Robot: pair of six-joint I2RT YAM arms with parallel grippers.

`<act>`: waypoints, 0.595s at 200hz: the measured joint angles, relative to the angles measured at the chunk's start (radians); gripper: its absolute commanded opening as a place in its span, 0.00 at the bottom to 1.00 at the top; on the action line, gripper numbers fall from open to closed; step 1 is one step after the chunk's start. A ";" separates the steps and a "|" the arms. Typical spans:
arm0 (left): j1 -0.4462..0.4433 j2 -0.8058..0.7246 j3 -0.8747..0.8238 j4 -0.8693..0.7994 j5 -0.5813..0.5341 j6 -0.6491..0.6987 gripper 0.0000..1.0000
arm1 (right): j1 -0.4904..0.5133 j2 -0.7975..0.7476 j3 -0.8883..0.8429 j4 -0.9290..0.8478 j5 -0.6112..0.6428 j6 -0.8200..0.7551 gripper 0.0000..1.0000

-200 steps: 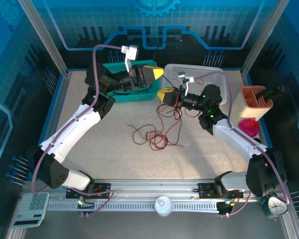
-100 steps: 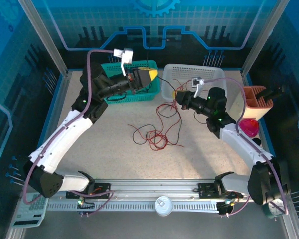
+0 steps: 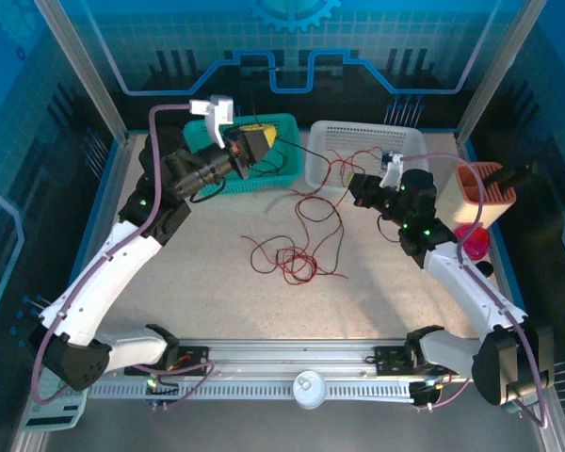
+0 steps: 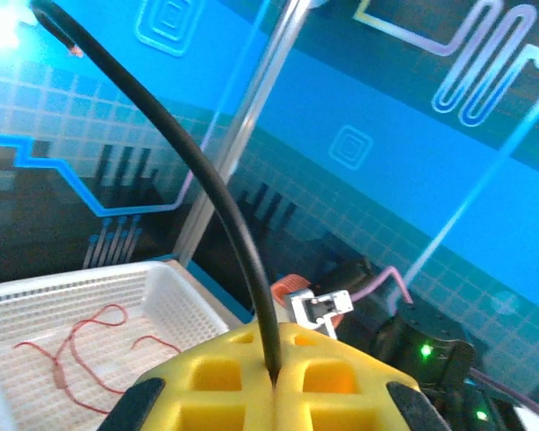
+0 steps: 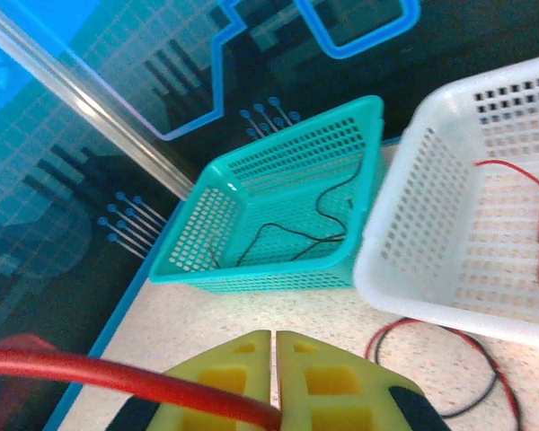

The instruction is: Untangle the cables

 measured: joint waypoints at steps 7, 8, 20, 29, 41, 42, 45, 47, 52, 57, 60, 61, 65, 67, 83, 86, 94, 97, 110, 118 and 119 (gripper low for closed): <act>0.001 -0.007 -0.003 -0.008 -0.019 0.007 0.00 | -0.007 -0.002 -0.006 -0.009 0.008 0.003 0.00; 0.001 -0.008 -0.003 -0.009 -0.021 0.007 0.00 | -0.008 -0.002 -0.006 -0.010 0.008 0.003 0.00; 0.002 -0.021 -0.011 -0.024 -0.055 0.023 0.00 | -0.022 -0.006 -0.018 -0.024 0.023 0.009 0.00; 0.003 -0.030 -0.018 -0.034 -0.077 0.030 0.00 | -0.031 -0.009 -0.027 -0.035 0.027 0.013 0.00; 0.005 -0.042 -0.030 -0.038 -0.103 0.035 0.00 | -0.045 -0.016 -0.039 -0.047 0.033 0.020 0.00; 0.005 -0.044 -0.031 -0.039 -0.106 0.037 0.00 | -0.045 -0.017 -0.040 -0.047 0.034 0.020 0.00; 0.006 -0.047 -0.034 -0.041 -0.112 0.038 0.00 | -0.049 -0.019 -0.043 -0.051 0.035 0.021 0.00; 0.006 -0.048 -0.036 -0.042 -0.116 0.040 0.00 | -0.050 -0.020 -0.044 -0.053 0.036 0.022 0.00; 0.008 -0.053 -0.041 -0.042 -0.124 0.042 0.00 | -0.055 -0.023 -0.048 -0.058 0.040 0.024 0.00; 0.011 -0.056 -0.045 -0.045 -0.134 0.047 0.00 | -0.058 -0.026 -0.051 -0.064 0.045 0.024 0.00; 0.012 -0.059 -0.047 -0.045 -0.139 0.048 0.00 | -0.061 -0.029 -0.053 -0.068 0.046 0.025 0.00; 0.013 -0.060 -0.049 -0.045 -0.142 0.048 0.00 | -0.062 -0.029 -0.053 -0.070 0.047 0.025 0.00; 0.016 -0.062 -0.051 -0.048 -0.149 0.049 0.00 | -0.065 -0.032 -0.055 -0.076 0.051 0.027 0.00; 0.018 -0.064 -0.052 -0.049 -0.153 0.049 0.00 | -0.068 -0.033 -0.056 -0.080 0.052 0.027 0.00; 0.031 -0.074 -0.058 -0.052 -0.177 0.050 0.00 | -0.084 -0.040 -0.060 -0.100 0.063 0.032 0.00; 0.034 -0.076 -0.058 -0.052 -0.182 0.050 0.00 | -0.089 -0.043 -0.061 -0.103 0.067 0.033 0.00; 0.042 -0.083 -0.058 -0.052 -0.192 0.050 0.00 | -0.097 -0.047 -0.063 -0.113 0.074 0.035 0.00; 0.044 -0.085 -0.059 -0.052 -0.194 0.050 0.00 | -0.100 -0.049 -0.064 -0.118 0.076 0.035 0.00; 0.052 -0.097 -0.062 -0.052 -0.208 0.050 0.00 | -0.114 -0.054 -0.066 -0.133 0.079 0.039 0.00; 0.056 -0.103 -0.064 -0.053 -0.212 0.051 0.00 | -0.121 -0.058 -0.067 -0.141 0.080 0.039 0.00; 0.056 -0.104 -0.064 -0.053 -0.212 0.051 0.00 | -0.122 -0.058 -0.067 -0.142 0.080 0.040 0.00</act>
